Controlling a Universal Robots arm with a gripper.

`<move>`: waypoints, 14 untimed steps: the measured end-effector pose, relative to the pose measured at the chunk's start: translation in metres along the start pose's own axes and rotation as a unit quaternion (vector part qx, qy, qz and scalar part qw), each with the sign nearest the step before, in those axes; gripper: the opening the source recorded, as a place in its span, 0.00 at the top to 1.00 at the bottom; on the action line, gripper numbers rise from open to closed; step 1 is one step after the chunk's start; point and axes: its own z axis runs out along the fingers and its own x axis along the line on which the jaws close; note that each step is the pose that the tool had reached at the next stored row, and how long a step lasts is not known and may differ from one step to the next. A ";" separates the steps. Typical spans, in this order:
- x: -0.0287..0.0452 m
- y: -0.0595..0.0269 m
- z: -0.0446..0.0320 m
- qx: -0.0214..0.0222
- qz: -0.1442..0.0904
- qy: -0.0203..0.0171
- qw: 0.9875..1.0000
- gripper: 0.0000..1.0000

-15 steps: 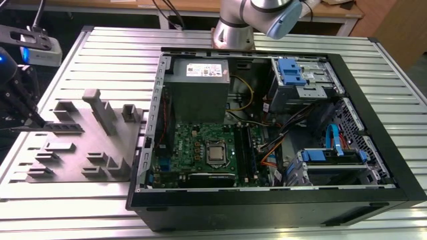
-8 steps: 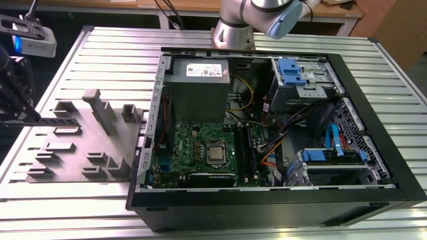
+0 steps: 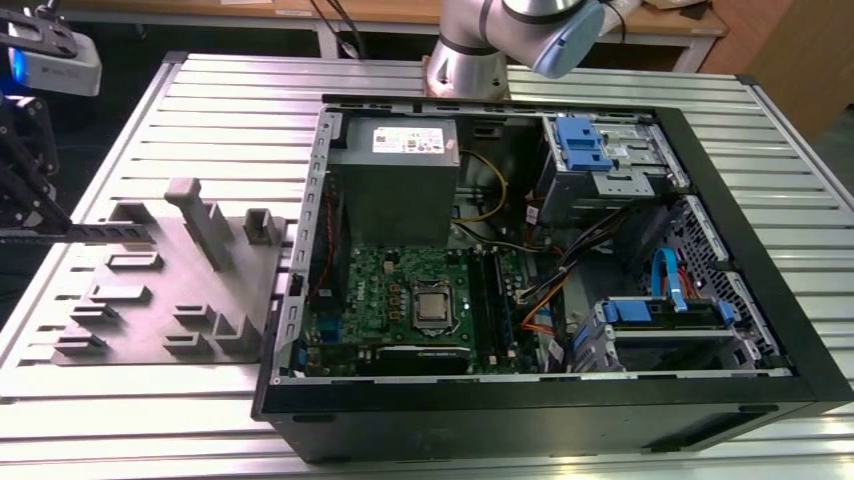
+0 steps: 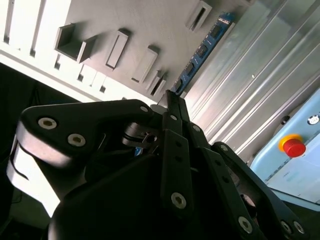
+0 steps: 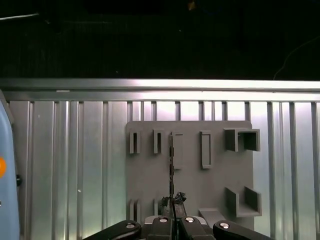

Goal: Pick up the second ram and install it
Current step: 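Pick up the second ram and move it above second insertion slot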

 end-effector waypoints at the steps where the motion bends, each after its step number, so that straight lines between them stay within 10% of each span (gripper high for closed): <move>1: -0.0002 0.0001 -0.0020 0.000 0.000 0.000 1.000 0.91; 14: -0.0017 0.0011 -0.0288 0.000 0.000 -0.003 1.000 0.91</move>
